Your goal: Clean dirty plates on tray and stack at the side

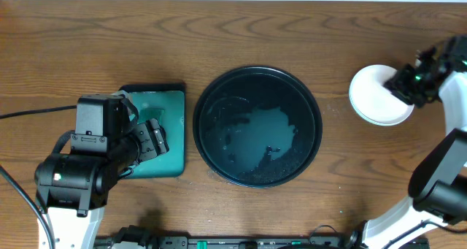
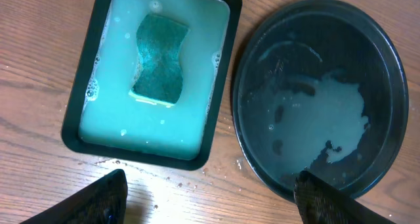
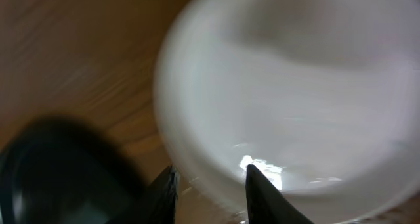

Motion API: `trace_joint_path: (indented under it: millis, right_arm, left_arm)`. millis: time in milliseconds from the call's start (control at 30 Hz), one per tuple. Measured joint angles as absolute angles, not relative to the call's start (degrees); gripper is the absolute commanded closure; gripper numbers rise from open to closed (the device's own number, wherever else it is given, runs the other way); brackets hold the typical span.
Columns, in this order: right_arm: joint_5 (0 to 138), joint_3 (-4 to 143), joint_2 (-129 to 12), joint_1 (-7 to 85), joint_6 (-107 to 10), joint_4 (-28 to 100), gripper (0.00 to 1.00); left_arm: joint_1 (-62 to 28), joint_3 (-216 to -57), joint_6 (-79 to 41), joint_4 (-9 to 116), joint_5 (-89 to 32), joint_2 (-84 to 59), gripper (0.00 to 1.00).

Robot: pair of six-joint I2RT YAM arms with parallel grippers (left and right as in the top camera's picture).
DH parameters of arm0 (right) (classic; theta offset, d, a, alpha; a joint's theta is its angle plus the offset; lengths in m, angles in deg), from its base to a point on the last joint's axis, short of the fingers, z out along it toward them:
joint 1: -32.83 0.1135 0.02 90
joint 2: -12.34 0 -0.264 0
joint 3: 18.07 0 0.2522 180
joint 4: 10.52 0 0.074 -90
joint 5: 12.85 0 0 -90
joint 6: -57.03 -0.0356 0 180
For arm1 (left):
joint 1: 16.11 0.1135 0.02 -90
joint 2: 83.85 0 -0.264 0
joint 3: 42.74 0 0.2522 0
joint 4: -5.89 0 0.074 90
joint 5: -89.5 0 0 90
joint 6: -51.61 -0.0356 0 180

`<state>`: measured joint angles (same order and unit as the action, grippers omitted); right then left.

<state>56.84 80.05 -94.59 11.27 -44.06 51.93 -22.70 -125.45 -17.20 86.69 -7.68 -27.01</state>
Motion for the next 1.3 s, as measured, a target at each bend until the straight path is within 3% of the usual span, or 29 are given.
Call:
trace_joint_path:
  millis: [133,233,333,367,400,700,1067,1300]
  right_arm:
    - [55.5,80.3,-86.0,18.5,-38.2,54.3,0.62]
    - [56.0,80.9,-77.3,24.9,-35.2,57.1,0.49]
    - [56.5,81.6,-69.7,31.0,-33.4,59.8,0.26]
    - [56.7,81.8,-67.5,32.9,-32.8,60.7,0.04]
    - [56.8,81.9,-64.9,35.4,-32.8,61.7,0.01]
    - [59.0,81.9,-51.2,51.3,-33.2,64.5,0.01]
    - [59.9,81.9,-46.5,52.7,-37.7,63.0,0.01]
    - [70.7,81.9,-46.5,52.7,-47.3,62.9,0.01]
  left_arm:
    - [-22.7,-125.4,-17.2,86.7,-7.7,-27.0,0.18]
    - [-22.7,-125.4,-17.2,86.7,-7.7,-27.0,0.18]
    - [-22.7,-125.4,-17.2,86.7,-7.7,-27.0,0.18]
    - [-22.7,-125.4,-17.2,86.7,-7.7,-27.0,0.18]
    - [-22.7,-125.4,-17.2,86.7,-7.7,-27.0,0.18]
    - [-22.7,-125.4,-17.2,86.7,-7.7,-27.0,0.18]
    - [-22.7,-125.4,-17.2,86.7,-7.7,-27.0,0.18]
    - [-22.7,-125.4,-17.2,86.7,-7.7,-27.0,0.18]
